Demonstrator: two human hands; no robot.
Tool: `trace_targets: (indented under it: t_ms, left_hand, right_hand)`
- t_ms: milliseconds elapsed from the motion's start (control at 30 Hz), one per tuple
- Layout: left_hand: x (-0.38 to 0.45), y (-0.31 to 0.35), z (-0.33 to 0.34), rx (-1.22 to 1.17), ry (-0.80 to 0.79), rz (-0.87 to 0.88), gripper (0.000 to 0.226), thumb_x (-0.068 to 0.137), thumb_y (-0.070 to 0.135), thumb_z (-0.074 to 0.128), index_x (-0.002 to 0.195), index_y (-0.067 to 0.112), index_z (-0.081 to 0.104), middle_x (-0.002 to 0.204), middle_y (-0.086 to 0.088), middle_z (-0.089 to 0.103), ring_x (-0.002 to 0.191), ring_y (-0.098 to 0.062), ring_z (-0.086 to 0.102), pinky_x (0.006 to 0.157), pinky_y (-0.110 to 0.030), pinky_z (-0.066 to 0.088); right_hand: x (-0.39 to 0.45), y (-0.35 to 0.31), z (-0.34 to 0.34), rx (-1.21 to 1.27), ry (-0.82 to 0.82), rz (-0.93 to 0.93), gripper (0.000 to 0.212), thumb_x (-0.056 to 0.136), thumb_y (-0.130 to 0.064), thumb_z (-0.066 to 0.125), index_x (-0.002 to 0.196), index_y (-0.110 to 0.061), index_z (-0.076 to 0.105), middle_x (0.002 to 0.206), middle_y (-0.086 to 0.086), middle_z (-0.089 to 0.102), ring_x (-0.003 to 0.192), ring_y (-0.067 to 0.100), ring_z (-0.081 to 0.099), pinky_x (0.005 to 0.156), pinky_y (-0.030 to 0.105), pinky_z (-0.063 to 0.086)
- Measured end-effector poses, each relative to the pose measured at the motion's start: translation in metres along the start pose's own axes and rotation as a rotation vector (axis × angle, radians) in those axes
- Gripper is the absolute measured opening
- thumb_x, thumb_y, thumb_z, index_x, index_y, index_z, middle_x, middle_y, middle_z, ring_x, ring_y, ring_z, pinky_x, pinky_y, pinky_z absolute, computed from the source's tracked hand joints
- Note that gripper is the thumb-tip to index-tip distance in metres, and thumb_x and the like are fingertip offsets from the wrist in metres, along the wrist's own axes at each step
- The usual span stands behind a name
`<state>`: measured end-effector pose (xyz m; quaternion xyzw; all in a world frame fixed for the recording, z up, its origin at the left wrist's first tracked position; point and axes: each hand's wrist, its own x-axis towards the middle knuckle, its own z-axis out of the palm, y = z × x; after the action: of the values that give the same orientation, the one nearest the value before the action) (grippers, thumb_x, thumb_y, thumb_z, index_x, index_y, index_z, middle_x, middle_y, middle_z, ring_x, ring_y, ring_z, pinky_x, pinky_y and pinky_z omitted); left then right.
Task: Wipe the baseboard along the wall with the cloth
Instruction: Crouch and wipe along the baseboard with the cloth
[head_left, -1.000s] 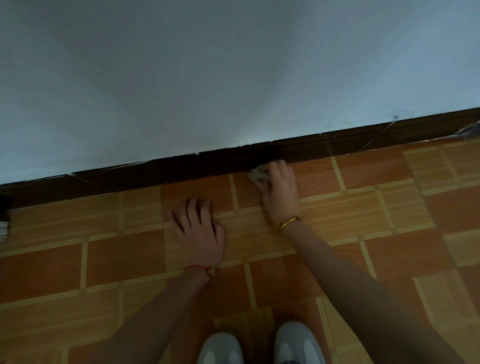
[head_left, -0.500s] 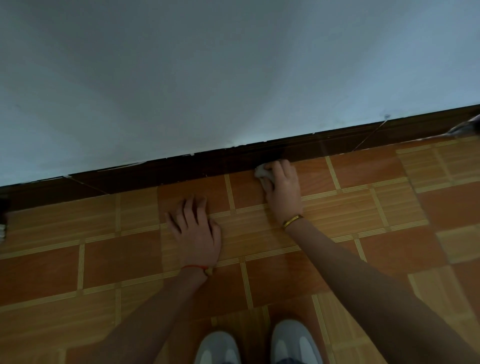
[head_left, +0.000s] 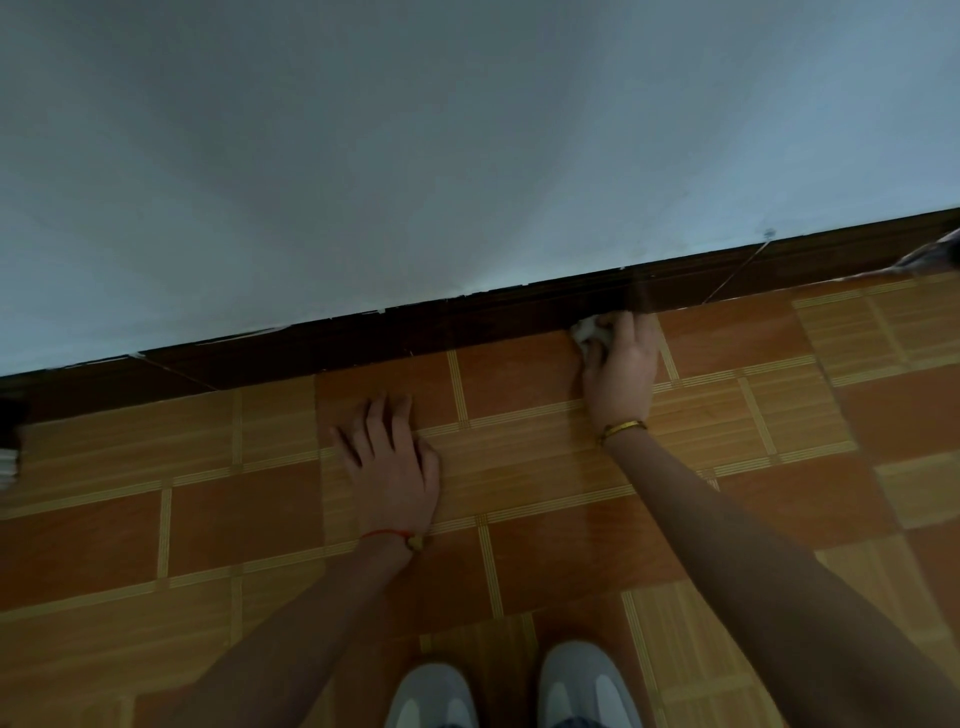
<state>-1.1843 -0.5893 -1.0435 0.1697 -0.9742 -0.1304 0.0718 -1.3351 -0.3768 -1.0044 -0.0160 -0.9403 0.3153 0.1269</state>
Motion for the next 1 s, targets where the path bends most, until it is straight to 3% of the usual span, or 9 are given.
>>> trace_targets:
  t_ms: [167, 267, 333, 467, 567, 700, 867, 1000]
  left_hand:
    - [0.005, 0.015, -0.003, -0.059, 0.032, -0.077, 0.053, 0.087, 0.026, 0.038, 0.136, 0.012, 0.051, 0.142, -0.014, 0.048, 0.134, -0.039, 0.042, 0.116, -0.066, 0.017]
    - [0.014, 0.032, -0.004, -0.118, 0.013, -0.002, 0.052, 0.087, 0.027, 0.038, 0.136, 0.012, 0.051, 0.141, -0.012, 0.048, 0.135, -0.037, 0.041, 0.116, -0.067, 0.017]
    - [0.020, 0.041, -0.003, -0.132, -0.019, 0.032, 0.053, 0.088, 0.027, 0.038, 0.138, 0.012, 0.049, 0.142, -0.012, 0.047, 0.136, -0.036, 0.038, 0.116, -0.068, 0.017]
    - [0.026, 0.053, 0.007, -0.082, -0.095, 0.070, 0.056, 0.090, 0.031, 0.035, 0.142, 0.013, 0.045, 0.144, -0.013, 0.045, 0.138, -0.035, 0.035, 0.116, -0.068, 0.018]
    - [0.027, 0.058, 0.012, -0.021, -0.108, 0.077, 0.056, 0.091, 0.033, 0.034, 0.143, 0.015, 0.045, 0.145, -0.014, 0.044, 0.138, -0.035, 0.036, 0.116, -0.068, 0.017]
    - [0.026, 0.059, 0.012, 0.021, -0.111, 0.082, 0.056, 0.092, 0.034, 0.033, 0.143, 0.014, 0.045, 0.145, -0.015, 0.044, 0.137, -0.036, 0.036, 0.115, -0.069, 0.018]
    - [0.026, 0.058, 0.011, 0.019, -0.126, 0.091, 0.057, 0.091, 0.035, 0.035, 0.143, 0.013, 0.045, 0.144, -0.017, 0.045, 0.136, -0.038, 0.038, 0.114, -0.070, 0.019]
    - [0.026, 0.058, 0.009, -0.007, -0.126, 0.094, 0.057, 0.092, 0.034, 0.034, 0.144, 0.013, 0.045, 0.143, -0.017, 0.045, 0.136, -0.038, 0.039, 0.115, -0.070, 0.018]
  right_hand:
    - [-0.026, -0.038, 0.023, 0.041, -0.253, -0.327, 0.026, 0.078, 0.003, 0.069, 0.101, -0.003, 0.061, 0.102, 0.013, 0.057, 0.094, 0.027, 0.053, 0.080, 0.032, 0.047]
    - [-0.021, -0.045, 0.023, 0.048, -0.297, -0.380, 0.028, 0.076, 0.005, 0.069, 0.101, -0.003, 0.060, 0.100, 0.012, 0.057, 0.092, 0.026, 0.053, 0.077, 0.026, 0.040]
    - [-0.015, -0.034, 0.012, 0.059, -0.237, -0.311, 0.027, 0.077, 0.005, 0.067, 0.101, -0.004, 0.058, 0.100, 0.012, 0.055, 0.093, 0.024, 0.052, 0.078, 0.026, 0.042]
    - [0.013, -0.007, -0.030, 0.128, 0.123, 0.091, 0.023, 0.082, 0.003, 0.062, 0.103, -0.004, 0.054, 0.106, 0.009, 0.051, 0.094, 0.015, 0.049, 0.080, 0.022, 0.042]
    - [0.030, -0.006, -0.051, 0.136, 0.235, 0.071, 0.017, 0.085, -0.001, 0.061, 0.100, -0.003, 0.052, 0.103, 0.009, 0.052, 0.089, 0.008, 0.045, 0.075, 0.011, 0.038]
    - [0.015, -0.040, -0.042, 0.181, 0.163, -0.027, 0.018, 0.086, -0.002, 0.062, 0.100, -0.005, 0.052, 0.103, 0.005, 0.050, 0.091, 0.009, 0.048, 0.076, 0.010, 0.042]
    - [-0.010, -0.081, -0.019, 0.219, -0.020, -0.193, 0.024, 0.081, 0.002, 0.064, 0.100, -0.008, 0.053, 0.103, 0.002, 0.049, 0.092, 0.016, 0.051, 0.076, 0.027, 0.049]
    - [0.003, -0.068, -0.030, 0.198, 0.060, -0.205, 0.021, 0.083, -0.001, 0.064, 0.100, -0.007, 0.054, 0.102, 0.003, 0.050, 0.091, 0.014, 0.052, 0.076, 0.024, 0.046]
